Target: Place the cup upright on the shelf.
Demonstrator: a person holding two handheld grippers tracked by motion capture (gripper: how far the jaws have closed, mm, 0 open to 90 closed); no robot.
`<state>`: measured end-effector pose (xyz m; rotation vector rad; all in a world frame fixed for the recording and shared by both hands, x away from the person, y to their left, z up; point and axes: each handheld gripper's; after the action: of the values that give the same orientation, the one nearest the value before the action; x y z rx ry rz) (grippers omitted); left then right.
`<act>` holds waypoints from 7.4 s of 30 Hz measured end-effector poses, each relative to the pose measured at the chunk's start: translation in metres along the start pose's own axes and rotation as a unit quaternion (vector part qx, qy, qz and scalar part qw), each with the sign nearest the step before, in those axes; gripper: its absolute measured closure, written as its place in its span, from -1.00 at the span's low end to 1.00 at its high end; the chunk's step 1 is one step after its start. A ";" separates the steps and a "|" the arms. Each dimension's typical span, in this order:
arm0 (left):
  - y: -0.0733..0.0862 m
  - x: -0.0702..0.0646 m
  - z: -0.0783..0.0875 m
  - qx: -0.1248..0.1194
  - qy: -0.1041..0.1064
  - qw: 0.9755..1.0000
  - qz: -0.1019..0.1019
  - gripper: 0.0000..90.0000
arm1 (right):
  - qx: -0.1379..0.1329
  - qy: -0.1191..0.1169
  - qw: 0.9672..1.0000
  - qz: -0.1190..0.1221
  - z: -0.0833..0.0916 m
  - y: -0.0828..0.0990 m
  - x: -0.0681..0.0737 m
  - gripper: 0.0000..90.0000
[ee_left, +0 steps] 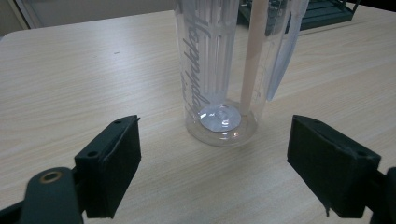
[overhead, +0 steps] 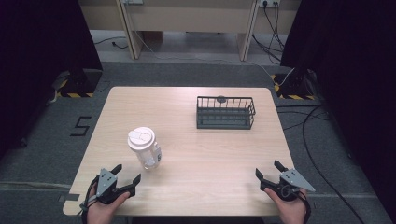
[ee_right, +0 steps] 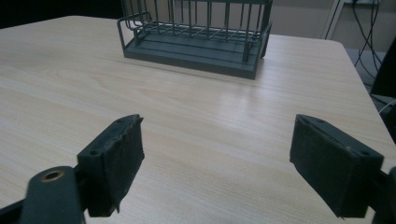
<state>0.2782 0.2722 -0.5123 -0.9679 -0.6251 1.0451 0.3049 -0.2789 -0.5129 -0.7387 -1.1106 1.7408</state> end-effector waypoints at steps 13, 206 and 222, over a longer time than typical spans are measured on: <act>-0.015 -0.006 -0.001 0.000 0.011 1.000 -0.008 -0.67 | -0.001 -0.011 1.000 -0.021 0.002 0.001 -0.005 -0.65; -0.182 -0.084 -0.158 -0.106 0.124 0.984 -0.070 -0.60 | 0.008 -0.022 0.999 -0.047 0.001 0.001 -0.010 -0.63; -0.196 -0.107 -0.176 -0.107 0.137 0.981 -0.084 -0.60 | 0.008 -0.023 0.999 -0.044 0.001 0.001 -0.009 -0.63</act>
<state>0.4625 0.0772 -0.4186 -1.2007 -0.5854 0.6878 0.3072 -0.2882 -0.5136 -0.6333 -1.1424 1.6986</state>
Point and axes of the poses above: each handheld gripper's, and its own axes: z roughly backward along the jaws, y roughly out of its underside, x roughly to its left, and after that the axes turned 6 degrees about x, right-handed
